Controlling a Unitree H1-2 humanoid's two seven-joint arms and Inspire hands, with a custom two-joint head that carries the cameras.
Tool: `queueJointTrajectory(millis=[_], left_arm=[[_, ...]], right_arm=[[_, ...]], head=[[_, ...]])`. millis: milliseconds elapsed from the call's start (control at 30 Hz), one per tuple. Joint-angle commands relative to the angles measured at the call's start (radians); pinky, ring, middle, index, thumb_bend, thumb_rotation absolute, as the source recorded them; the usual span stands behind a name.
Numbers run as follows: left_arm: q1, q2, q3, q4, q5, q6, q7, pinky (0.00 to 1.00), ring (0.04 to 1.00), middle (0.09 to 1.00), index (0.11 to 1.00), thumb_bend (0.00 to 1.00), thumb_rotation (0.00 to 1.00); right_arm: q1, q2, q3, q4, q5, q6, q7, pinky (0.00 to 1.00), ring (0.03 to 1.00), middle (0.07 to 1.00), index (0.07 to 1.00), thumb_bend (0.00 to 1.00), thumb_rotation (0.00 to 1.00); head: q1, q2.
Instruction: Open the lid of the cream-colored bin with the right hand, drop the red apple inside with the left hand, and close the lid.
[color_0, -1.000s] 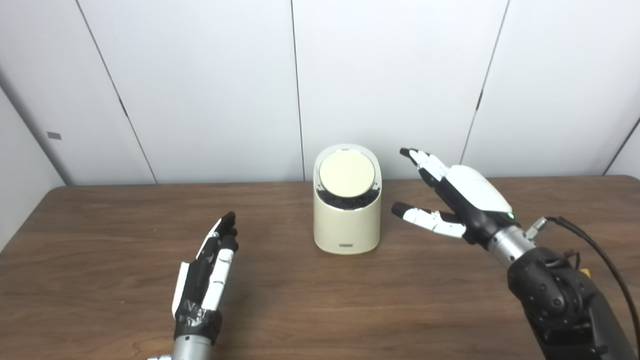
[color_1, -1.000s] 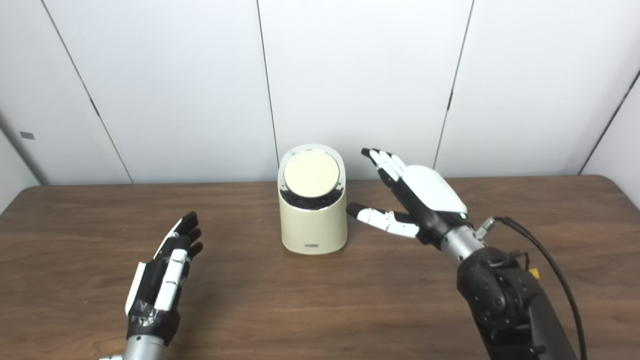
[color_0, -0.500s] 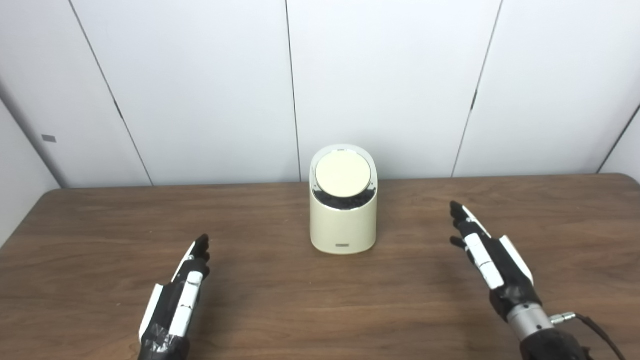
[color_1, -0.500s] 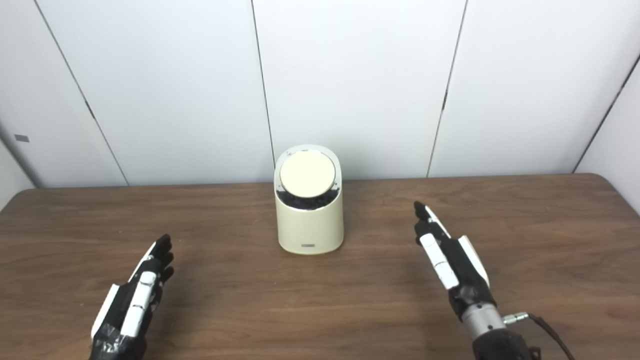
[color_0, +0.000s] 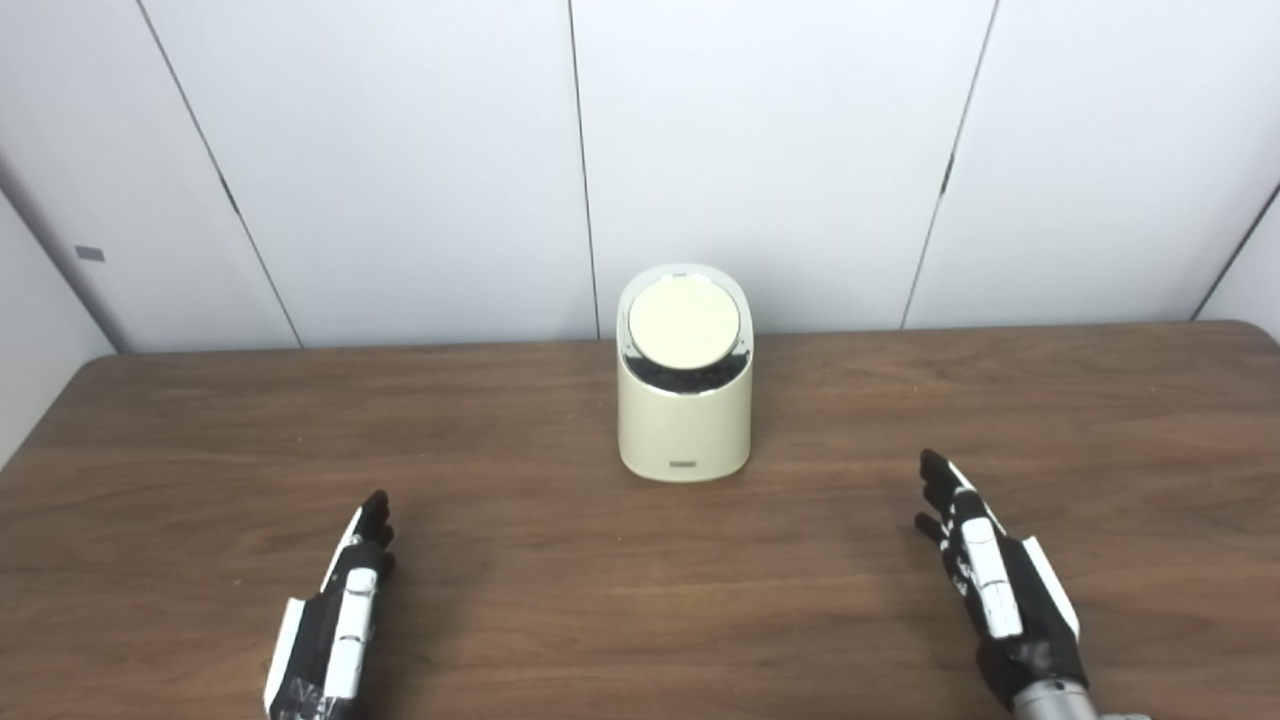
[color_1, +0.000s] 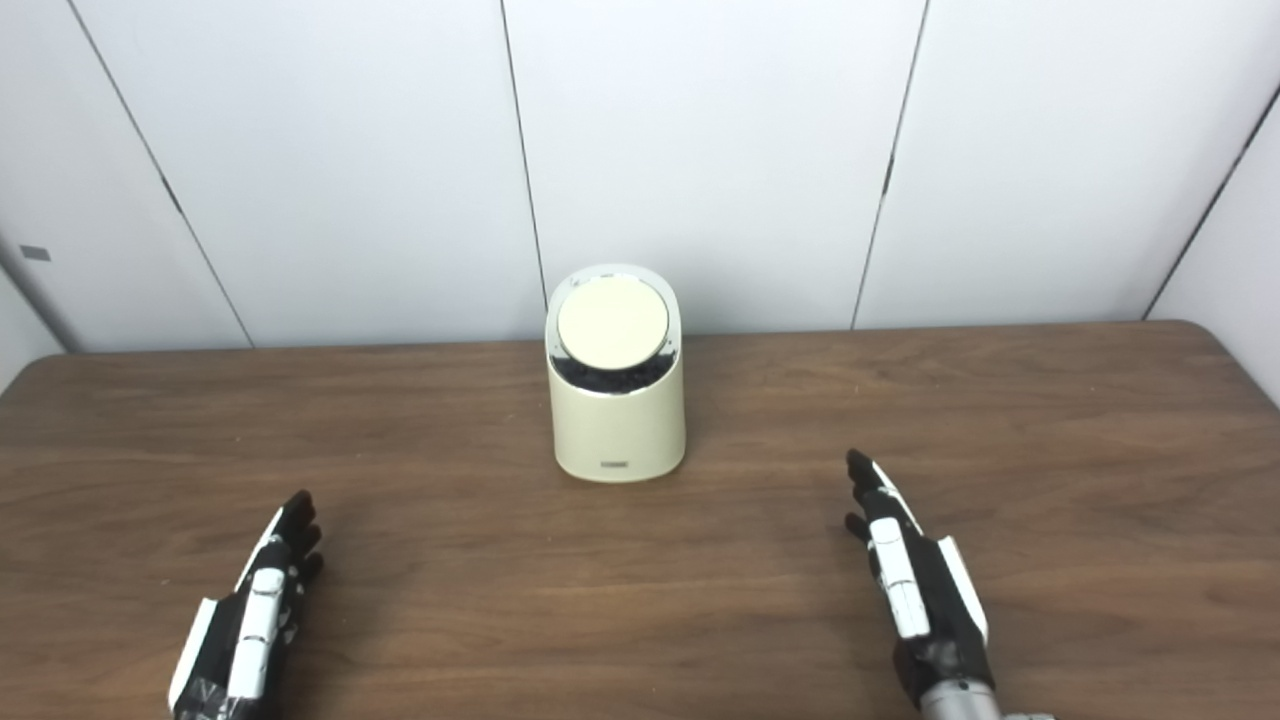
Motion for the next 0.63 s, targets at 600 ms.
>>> queueJointTrajectory(millis=[600], left_arm=[[0.011,-0.006,0.018,0.028,0.022,-0.063,0.027,0.93,0.949,0.958,0.961,0.55,0.84]], right_arm=[[-0.015,-0.046,0.004,0.011,0.003,-0.099,-0.065,0.94,0.957,0.948,0.918,0.55,1.00]], head=[[-0.045,0.030]])
